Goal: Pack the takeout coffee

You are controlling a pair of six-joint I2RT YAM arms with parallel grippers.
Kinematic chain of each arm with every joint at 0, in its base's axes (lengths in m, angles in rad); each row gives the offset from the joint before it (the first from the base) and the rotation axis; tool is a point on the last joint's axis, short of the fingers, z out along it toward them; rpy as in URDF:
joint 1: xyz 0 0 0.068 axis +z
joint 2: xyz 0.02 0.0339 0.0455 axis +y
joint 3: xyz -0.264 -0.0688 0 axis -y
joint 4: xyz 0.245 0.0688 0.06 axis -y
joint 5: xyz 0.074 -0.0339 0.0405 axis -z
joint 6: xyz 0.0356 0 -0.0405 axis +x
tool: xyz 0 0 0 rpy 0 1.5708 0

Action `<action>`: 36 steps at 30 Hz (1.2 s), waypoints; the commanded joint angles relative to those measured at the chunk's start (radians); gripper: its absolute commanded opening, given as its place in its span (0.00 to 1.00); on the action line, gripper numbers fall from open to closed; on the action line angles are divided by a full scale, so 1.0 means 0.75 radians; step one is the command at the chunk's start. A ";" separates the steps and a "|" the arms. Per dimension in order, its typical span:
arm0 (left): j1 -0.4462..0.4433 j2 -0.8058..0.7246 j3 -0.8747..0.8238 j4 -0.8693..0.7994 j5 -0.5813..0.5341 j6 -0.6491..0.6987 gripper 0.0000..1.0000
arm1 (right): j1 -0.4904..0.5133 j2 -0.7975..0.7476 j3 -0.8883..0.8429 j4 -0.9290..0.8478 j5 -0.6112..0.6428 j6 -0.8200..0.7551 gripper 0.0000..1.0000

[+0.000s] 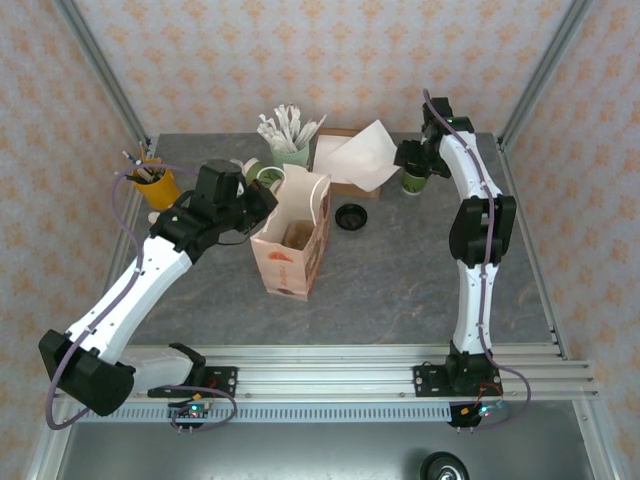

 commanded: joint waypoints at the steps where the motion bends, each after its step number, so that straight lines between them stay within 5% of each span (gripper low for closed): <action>1: -0.006 -0.018 -0.014 -0.017 -0.070 -0.021 0.00 | -0.001 0.046 0.069 -0.019 0.078 -0.021 1.00; 13: -0.006 0.027 0.019 -0.030 -0.073 -0.017 0.00 | -0.001 0.112 0.118 -0.013 0.104 -0.024 1.00; 21: -0.006 0.031 0.010 -0.016 -0.083 -0.044 0.00 | -0.001 0.128 0.139 -0.036 0.105 -0.021 0.78; 36: -0.084 0.046 -0.015 0.113 -0.150 -0.111 0.00 | 0.001 -0.207 -0.103 0.015 0.030 -0.027 0.71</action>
